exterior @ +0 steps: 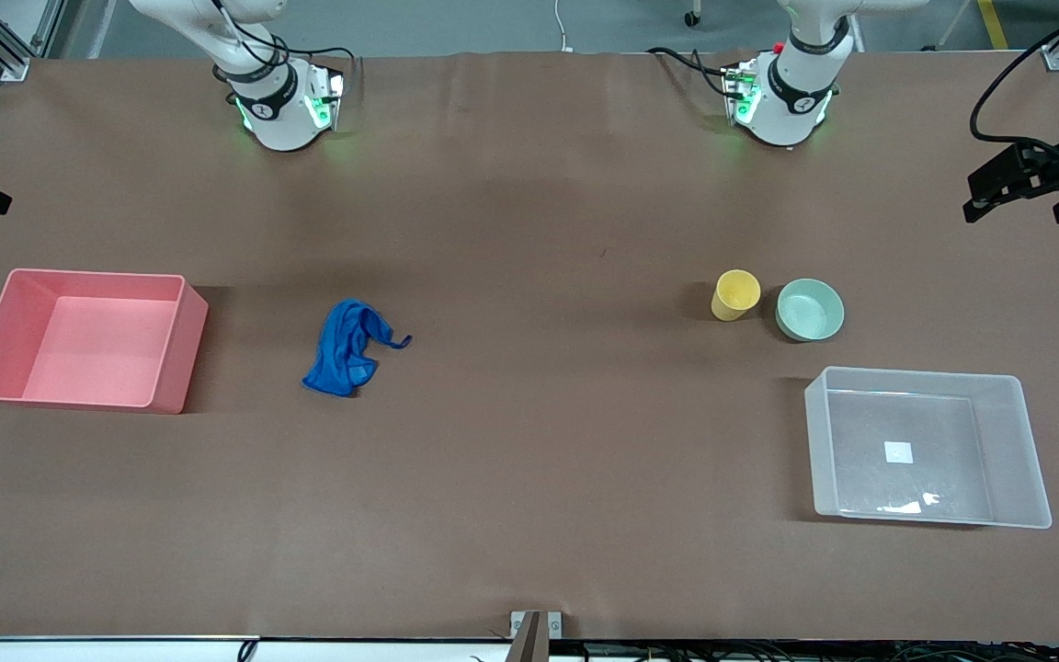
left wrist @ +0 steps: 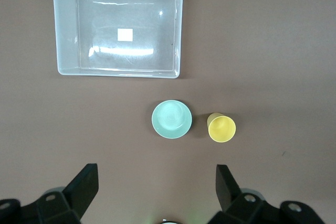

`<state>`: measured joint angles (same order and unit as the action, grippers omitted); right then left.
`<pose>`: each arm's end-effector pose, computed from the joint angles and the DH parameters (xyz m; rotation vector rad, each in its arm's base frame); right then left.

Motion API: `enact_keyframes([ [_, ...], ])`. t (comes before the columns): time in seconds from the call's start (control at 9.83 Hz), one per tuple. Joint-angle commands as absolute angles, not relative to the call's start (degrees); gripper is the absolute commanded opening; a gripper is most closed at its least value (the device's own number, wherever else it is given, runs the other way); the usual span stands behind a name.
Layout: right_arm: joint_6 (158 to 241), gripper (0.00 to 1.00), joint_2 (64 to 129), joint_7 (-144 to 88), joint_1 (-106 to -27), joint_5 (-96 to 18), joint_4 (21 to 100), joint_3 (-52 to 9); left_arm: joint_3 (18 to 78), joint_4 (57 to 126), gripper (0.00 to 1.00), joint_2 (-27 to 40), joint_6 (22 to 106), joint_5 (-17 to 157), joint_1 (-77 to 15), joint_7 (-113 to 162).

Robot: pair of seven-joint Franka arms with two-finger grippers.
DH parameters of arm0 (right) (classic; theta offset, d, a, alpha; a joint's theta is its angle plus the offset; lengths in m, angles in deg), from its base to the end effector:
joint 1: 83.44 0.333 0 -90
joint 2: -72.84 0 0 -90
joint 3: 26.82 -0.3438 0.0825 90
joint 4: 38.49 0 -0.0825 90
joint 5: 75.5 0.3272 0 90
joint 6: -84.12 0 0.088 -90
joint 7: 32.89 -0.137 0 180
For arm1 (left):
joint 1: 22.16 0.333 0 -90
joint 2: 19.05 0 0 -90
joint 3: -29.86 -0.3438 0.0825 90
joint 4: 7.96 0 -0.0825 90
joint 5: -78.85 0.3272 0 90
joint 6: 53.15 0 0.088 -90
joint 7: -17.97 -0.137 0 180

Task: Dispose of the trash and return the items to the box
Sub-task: 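Grasp the blue cloth with the right gripper while the left gripper grasps the bowl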

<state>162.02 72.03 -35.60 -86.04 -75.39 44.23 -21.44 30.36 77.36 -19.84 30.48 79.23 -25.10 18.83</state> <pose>0.4636 -0.0651 0.6628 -3.1197 0.2913 0.1094 0.4806 -0.0280 0.6529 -3.1334 0.0695 0.0242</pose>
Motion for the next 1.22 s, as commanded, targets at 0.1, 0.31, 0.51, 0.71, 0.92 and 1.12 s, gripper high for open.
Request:
enact_keyframes([
  [0.1, 163.73, 1.00, 73.10, -36.05, -84.85, -74.80, 43.86, -23.37, 30.74, 95.24, 0.99, -26.57, 39.96, 78.32, -24.80, 18.33],
  [0.31, 167.25, 1.00, 77.04, -43.82, -84.14, -75.06, 46.57, -31.27, 30.13, 110.62, 0.99, -31.77, 50.50, 78.32, -24.80, 17.80],
  [0.51, 175.30, 1.00, 80.56, -49.65, -83.96, -75.24, 53.75, -37.26, 27.15, 122.85, 0.97, -32.32, 62.54, 78.32, -25.67, 17.54],
  [0.71, 190.38, 1.00, 82.50, -51.26, -82.92, -75.42, 65.50, -38.51, 23.72, 134.12, 0.97, -31.19, 78.01, 78.41, -26.56, 15.44],
  [0.92, 207.70, 1.00, 86.27, -52.66, -81.77, -75.50, 77.03, -38.42, 23.62, 136.53, 0.96, -22.27, 86.63, 78.41, -26.29, 14.28],
  [1.12, 220.83, 1.00, 91.19, -55.82, -80.45, -75.77, 83.57, -38.42, 23.71, 138.90, 0.96, -14.08, 98.92, 78.41, -26.38, 14.28],
])
